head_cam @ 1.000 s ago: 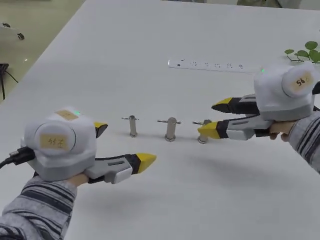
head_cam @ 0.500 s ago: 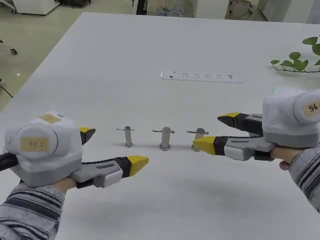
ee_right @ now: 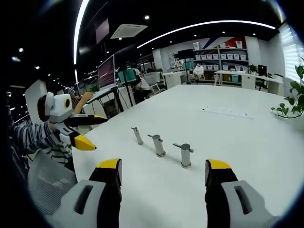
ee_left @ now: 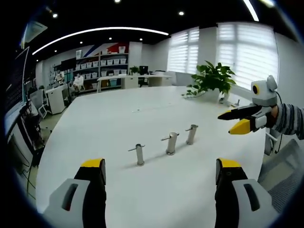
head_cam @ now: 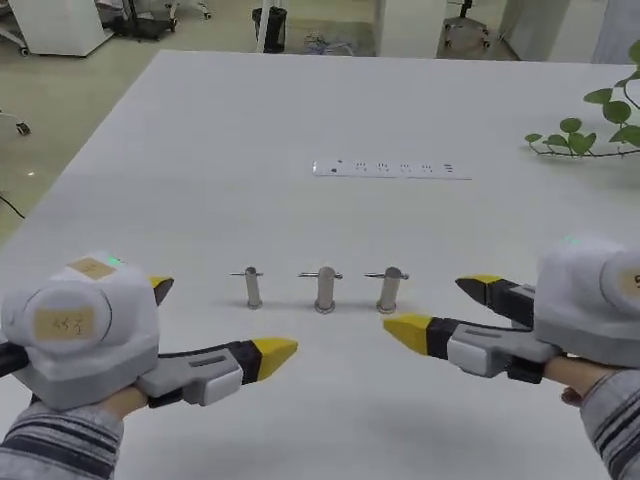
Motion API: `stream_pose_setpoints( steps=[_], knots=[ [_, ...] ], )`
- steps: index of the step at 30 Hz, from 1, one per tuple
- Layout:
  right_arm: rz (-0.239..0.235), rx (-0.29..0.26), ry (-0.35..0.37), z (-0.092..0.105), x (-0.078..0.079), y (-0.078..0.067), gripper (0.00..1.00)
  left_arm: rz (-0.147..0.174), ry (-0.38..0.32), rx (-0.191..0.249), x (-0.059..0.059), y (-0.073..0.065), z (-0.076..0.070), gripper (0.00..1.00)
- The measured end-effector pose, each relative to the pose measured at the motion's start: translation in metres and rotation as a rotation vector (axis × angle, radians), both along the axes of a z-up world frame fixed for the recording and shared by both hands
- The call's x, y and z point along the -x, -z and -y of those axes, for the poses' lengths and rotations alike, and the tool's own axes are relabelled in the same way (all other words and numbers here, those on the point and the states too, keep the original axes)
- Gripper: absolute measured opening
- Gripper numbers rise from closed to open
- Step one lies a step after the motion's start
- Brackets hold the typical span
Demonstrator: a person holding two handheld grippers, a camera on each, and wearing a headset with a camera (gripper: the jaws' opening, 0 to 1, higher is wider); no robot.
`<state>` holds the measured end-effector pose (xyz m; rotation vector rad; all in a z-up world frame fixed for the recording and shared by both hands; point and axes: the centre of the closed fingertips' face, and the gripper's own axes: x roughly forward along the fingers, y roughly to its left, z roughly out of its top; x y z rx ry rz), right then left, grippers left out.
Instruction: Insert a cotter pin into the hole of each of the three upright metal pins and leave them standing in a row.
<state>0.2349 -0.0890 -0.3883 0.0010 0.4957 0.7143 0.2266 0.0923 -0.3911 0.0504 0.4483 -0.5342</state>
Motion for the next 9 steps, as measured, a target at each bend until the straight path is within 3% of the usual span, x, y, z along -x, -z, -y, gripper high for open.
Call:
stream_pose_setpoints(
  steps=[5,9],
  knots=[
    [0.011,0.057,-0.013,-0.0004,0.0084,0.0045,0.71,-0.014,0.001,0.010,0.0045,0.0034,0.0009,0.98],
    [0.012,0.058,-0.015,-0.0001,0.0099,0.0046,0.73,-0.019,0.002,0.021,0.0084,0.0045,0.0025,0.99]
  ],
)
